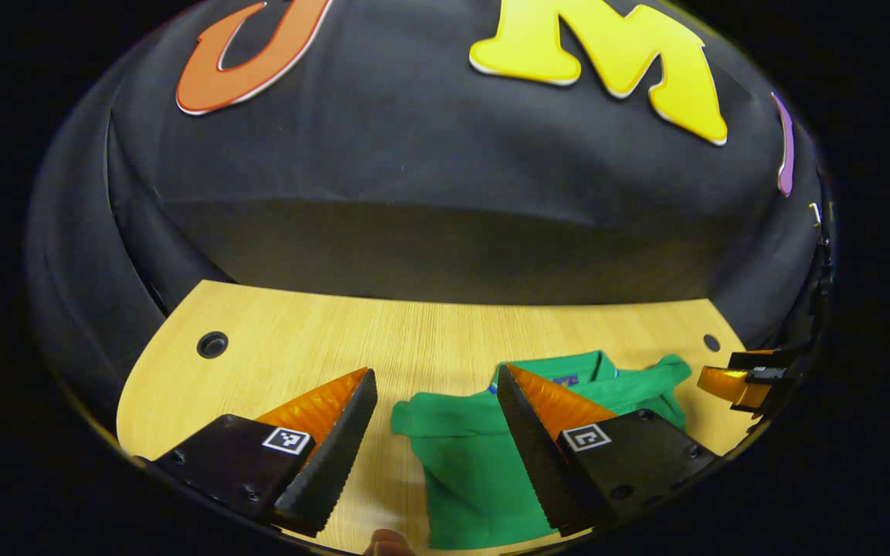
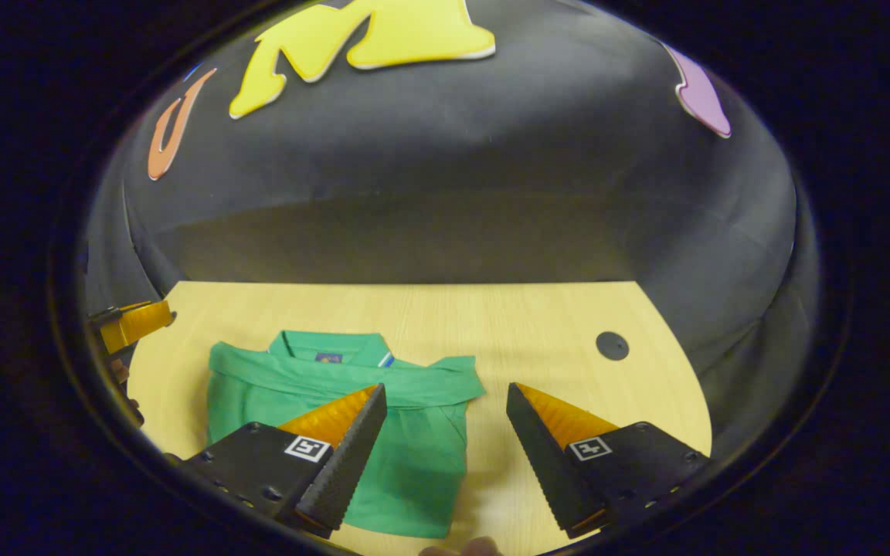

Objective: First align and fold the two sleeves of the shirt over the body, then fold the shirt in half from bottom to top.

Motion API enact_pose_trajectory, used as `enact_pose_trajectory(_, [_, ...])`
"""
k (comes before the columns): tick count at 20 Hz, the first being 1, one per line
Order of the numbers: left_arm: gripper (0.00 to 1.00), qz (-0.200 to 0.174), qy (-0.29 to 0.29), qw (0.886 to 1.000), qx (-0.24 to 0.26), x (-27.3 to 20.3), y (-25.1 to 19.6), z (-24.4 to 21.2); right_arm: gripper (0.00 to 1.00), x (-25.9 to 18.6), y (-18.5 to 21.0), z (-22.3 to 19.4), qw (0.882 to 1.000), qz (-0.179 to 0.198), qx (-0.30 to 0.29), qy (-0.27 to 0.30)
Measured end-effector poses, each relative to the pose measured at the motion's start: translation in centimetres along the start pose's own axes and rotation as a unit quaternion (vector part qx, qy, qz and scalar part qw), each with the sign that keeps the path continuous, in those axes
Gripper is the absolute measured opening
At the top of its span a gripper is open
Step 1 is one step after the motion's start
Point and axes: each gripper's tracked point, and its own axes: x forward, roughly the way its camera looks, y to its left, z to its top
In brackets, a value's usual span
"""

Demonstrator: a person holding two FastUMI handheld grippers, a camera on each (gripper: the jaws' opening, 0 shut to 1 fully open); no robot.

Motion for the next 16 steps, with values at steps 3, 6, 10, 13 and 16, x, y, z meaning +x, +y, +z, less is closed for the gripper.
enact_pose_trajectory(3, [1.0,-0.005,-0.053,0.999,0.01,-4.4,-1.5,3.9,0.96,-4.8,0.5,3.0,0.998,0.001,-0.006,-0.056])
enact_pose_trajectory(6, [1.0,-0.007,-0.115,0.993,0.029,-9.6,-2.7,7.9,0.93,-10.8,0.9,6.1,0.993,0.002,-0.008,-0.116])
enact_pose_trajectory(10, [1.0,-0.005,-0.183,0.982,0.048,-17.9,-5.4,11.7,0.96,-19.9,1.6,8.7,0.982,0.009,-0.011,-0.186])
enact_pose_trajectory(13, [1.0,-0.006,-0.214,0.976,0.045,-23.3,-6.6,13.1,0.96,-25.8,2.3,8.7,0.975,0.017,-0.011,-0.221])
enact_pose_trajectory(16, [1.0,-0.005,-0.226,0.974,0.026,-28.2,-7.2,12.0,0.96,-30.3,2.6,7.4,0.972,0.021,-0.023,-0.235])
